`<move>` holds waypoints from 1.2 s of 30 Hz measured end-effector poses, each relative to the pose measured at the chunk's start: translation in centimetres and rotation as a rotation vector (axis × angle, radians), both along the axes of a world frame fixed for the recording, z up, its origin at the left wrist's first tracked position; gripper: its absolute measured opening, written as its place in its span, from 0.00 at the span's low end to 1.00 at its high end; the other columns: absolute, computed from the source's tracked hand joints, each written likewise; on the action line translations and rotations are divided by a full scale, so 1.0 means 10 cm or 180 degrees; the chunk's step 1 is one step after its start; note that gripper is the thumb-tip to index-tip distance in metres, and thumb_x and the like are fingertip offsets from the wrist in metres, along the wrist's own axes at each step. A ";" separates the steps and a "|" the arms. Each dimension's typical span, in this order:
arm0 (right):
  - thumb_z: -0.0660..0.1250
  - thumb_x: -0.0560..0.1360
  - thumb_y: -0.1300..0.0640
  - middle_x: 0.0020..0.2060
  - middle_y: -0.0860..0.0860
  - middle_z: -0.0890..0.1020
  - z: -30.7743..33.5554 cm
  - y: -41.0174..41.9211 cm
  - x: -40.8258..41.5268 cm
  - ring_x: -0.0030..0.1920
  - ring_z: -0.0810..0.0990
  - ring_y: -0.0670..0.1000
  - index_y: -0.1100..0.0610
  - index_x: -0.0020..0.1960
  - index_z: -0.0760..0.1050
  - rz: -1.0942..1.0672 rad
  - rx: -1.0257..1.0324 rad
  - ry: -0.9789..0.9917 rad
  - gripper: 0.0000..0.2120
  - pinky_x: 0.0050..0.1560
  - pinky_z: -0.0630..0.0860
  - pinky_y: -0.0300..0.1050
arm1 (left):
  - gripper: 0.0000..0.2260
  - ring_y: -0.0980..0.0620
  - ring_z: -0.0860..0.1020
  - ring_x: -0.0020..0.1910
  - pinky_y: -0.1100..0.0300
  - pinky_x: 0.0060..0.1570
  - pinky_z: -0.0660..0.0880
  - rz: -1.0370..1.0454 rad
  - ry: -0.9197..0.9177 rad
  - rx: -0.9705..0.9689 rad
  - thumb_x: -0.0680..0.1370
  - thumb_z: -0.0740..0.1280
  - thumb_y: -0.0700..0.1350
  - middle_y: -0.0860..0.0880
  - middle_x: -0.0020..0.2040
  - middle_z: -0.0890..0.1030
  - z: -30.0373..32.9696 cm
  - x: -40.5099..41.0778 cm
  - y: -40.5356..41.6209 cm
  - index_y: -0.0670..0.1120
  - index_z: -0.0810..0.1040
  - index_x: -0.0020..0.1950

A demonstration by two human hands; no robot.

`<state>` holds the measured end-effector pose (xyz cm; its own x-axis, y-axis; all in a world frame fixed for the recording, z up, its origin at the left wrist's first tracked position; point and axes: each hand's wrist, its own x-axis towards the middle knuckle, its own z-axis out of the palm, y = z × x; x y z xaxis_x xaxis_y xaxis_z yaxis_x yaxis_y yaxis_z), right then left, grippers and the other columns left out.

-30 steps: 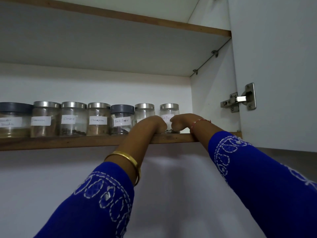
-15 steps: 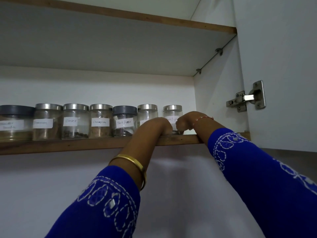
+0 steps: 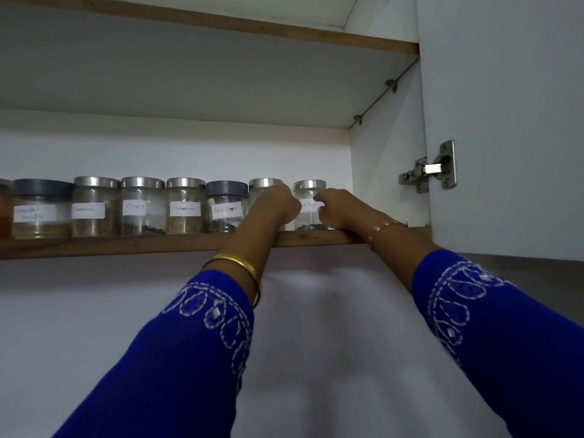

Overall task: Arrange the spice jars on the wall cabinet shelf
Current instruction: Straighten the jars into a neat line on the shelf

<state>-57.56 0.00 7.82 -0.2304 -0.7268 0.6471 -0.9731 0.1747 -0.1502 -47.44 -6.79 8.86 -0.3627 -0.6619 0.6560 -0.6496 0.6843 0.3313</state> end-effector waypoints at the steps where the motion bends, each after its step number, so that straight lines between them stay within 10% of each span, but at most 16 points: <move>1: 0.56 0.78 0.64 0.65 0.60 0.74 -0.04 0.07 0.01 0.64 0.73 0.58 0.64 0.67 0.69 0.0035 -0.0159 -0.0030 0.18 0.62 0.70 0.46 | 0.15 0.42 0.75 0.60 0.54 0.57 0.72 -0.0087 0.0143 -0.0079 0.77 0.56 0.39 0.40 0.60 0.78 -0.02 0.03 0.05 0.37 0.76 0.60; 11: 0.55 0.80 0.60 0.56 0.62 0.77 -0.47 0.51 0.27 0.56 0.76 0.61 0.64 0.61 0.72 -0.0231 -0.0684 0.0054 0.14 0.52 0.72 0.49 | 0.15 0.42 0.78 0.55 0.48 0.58 0.74 -0.0327 0.0529 -0.1278 0.76 0.58 0.39 0.41 0.57 0.81 -0.51 0.37 0.59 0.43 0.78 0.59; 19: 0.51 0.82 0.57 0.70 0.59 0.65 -0.67 0.92 0.50 0.73 0.59 0.59 0.62 0.73 0.59 -0.0303 -0.0260 0.0597 0.21 0.74 0.55 0.54 | 0.16 0.43 0.76 0.59 0.52 0.53 0.74 -0.0362 0.0119 -0.1442 0.77 0.58 0.39 0.42 0.61 0.78 -0.78 0.81 0.91 0.42 0.73 0.64; 36: 0.54 0.81 0.54 0.72 0.58 0.65 -0.79 1.62 1.12 0.74 0.60 0.57 0.62 0.73 0.60 -0.0193 -0.0776 0.0914 0.23 0.74 0.56 0.52 | 0.16 0.44 0.76 0.57 0.56 0.47 0.74 0.0097 -0.0089 -0.1771 0.77 0.58 0.39 0.44 0.60 0.79 -0.94 1.93 1.57 0.42 0.73 0.63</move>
<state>-46.32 16.19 -0.10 -0.0524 -0.5343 0.8437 -0.9706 0.2260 0.0828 -28.16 8.93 -0.57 -0.3712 -0.2289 0.8999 -0.6752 0.7318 -0.0924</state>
